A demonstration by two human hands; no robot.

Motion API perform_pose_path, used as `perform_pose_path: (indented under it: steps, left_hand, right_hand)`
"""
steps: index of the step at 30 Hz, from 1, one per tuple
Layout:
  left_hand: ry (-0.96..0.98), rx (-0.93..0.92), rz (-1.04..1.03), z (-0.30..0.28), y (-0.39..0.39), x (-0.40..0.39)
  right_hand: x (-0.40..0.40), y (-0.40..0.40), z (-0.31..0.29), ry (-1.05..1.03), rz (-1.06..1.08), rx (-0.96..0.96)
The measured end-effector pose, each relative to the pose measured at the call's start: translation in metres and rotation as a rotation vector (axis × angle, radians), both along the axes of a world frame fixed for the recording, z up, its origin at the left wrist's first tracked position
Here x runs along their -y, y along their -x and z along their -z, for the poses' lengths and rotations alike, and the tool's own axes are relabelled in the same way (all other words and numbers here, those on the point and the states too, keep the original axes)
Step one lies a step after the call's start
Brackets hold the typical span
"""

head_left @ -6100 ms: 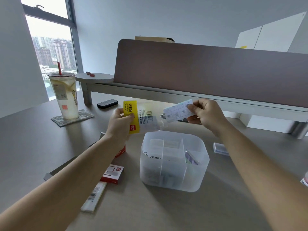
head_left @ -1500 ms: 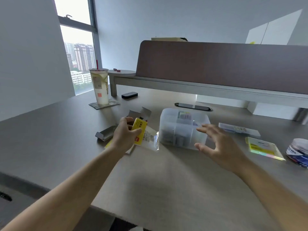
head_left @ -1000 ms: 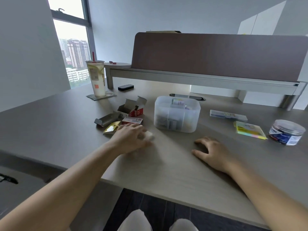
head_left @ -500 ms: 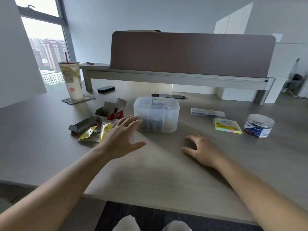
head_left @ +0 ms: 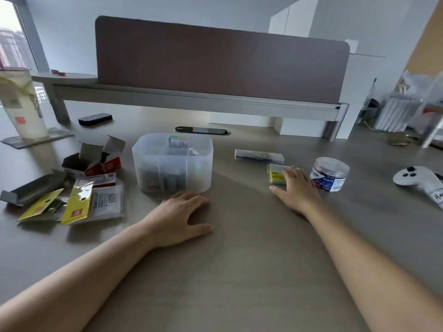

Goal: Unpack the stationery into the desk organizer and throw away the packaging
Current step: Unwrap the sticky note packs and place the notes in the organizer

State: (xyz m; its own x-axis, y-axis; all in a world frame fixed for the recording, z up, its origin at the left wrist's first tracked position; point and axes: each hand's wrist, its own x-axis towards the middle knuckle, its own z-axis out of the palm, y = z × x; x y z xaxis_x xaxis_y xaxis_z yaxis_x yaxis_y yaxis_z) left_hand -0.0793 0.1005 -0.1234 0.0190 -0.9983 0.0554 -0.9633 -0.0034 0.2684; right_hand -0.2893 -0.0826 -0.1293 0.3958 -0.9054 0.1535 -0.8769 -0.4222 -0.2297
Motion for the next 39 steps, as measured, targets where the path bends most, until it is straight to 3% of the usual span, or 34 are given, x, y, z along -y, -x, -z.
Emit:
perform_pose_path:
  steps: [4, 14, 19, 25, 29, 31, 35, 39]
  left_hand:
    - [0.035, -0.007, -0.006, 0.002, -0.001, 0.001]
    - [0.055, -0.072, -0.01, 0.004, -0.002, 0.003]
    - [0.232, -0.354, -0.086, -0.003, 0.001, 0.002]
    - [0.298, -0.859, -0.098, -0.013, -0.001, -0.003]
    - [0.363, -0.961, -0.123, -0.018, -0.015, -0.012]
    - [0.411, -1.003, -0.186, -0.02, -0.022, -0.015]
    - [0.448, -1.049, -0.258, -0.025, -0.032, -0.019]
    - [0.452, -1.089, -0.283, -0.024, -0.038, -0.022]
  right_hand:
    - [0.003, -0.002, 0.003, -0.054, -0.008, -0.031]
    - [-0.033, -0.004, -0.008, -0.002, -0.125, 0.327]
    - [-0.077, -0.023, -0.026, -0.366, -0.373, 0.77]
    - [-0.105, -0.055, -0.034, -0.798, -0.531, 0.923]
    - [-0.109, -0.074, -0.035, -0.928, -0.565, 1.013]
    - [-0.111, -0.083, -0.036, -0.853, -0.57, 1.034]
    - [-0.118, -0.1, -0.038, -0.478, -0.585, 0.96]
    - [-0.124, -0.113, -0.039, -0.317, -0.559, 0.964]
